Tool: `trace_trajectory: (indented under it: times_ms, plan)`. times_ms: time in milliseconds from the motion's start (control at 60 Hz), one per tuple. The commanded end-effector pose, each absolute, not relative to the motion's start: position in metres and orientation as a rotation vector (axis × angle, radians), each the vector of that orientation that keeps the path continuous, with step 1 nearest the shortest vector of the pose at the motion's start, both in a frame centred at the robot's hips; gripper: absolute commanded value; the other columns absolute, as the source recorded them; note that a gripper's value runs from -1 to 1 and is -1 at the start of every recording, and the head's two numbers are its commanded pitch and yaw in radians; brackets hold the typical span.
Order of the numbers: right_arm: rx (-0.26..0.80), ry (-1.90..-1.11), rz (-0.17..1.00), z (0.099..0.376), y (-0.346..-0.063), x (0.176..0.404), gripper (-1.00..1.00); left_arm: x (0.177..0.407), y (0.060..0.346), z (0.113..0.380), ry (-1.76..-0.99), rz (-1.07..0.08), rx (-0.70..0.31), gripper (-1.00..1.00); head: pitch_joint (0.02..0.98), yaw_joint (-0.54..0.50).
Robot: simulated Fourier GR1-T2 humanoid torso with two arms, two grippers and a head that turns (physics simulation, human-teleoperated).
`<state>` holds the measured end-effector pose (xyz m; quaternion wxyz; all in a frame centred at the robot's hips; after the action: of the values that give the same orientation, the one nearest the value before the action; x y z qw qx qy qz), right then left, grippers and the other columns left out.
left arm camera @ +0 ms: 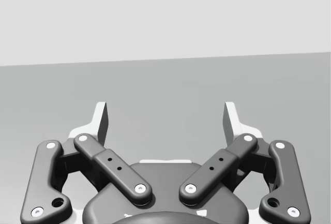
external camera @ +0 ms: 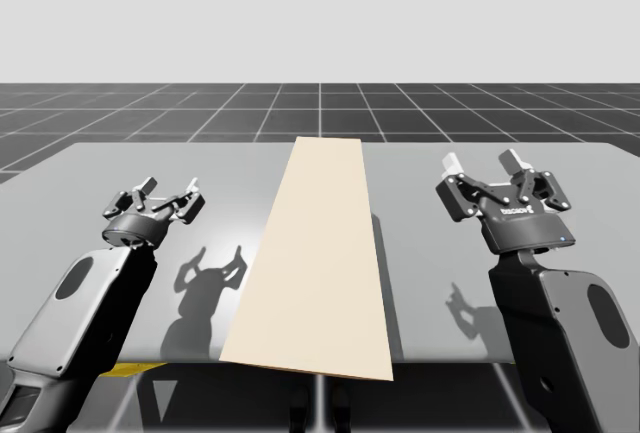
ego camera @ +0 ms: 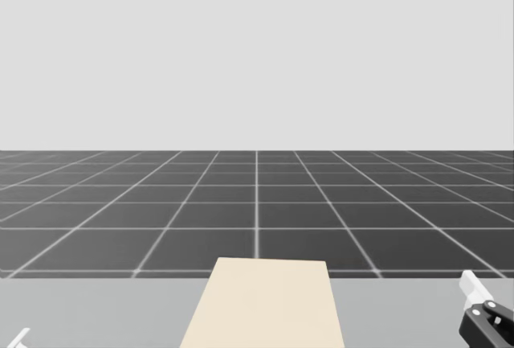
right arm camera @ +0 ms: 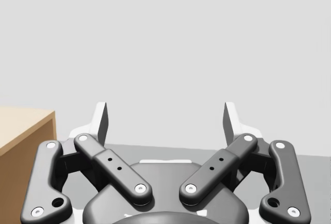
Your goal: Retrieve the object from inside the box.
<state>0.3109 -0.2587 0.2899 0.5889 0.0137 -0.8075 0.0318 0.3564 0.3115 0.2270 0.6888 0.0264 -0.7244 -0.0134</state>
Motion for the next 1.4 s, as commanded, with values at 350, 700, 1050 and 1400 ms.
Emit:
trace_trajectory:
  times_ms: [350,700,1050,1400]
  plan:
    - [0.097,-1.72,0.169,0.284,-0.262,0.313,-1.0,0.357,0.314,0.227,-1.587,-0.037,0.058,-1.0,0.157,0.0]
    - [0.345,-1.391,0.554,0.257,-0.256,0.301,-1.0,0.35,0.306,0.204,-1.277,-0.422,-0.046,-1.0,0.156,-0.01]
    - [0.495,-1.348,0.878,0.246,-0.219,0.275,-1.0,0.313,0.269,0.197,-1.269,-0.852,-0.301,-1.0,0.157,-0.01]
    - [0.582,-1.371,0.765,0.233,-0.188,0.277,-1.0,0.302,0.245,0.188,-1.228,-0.952,-0.333,-1.0,0.156,-0.02]
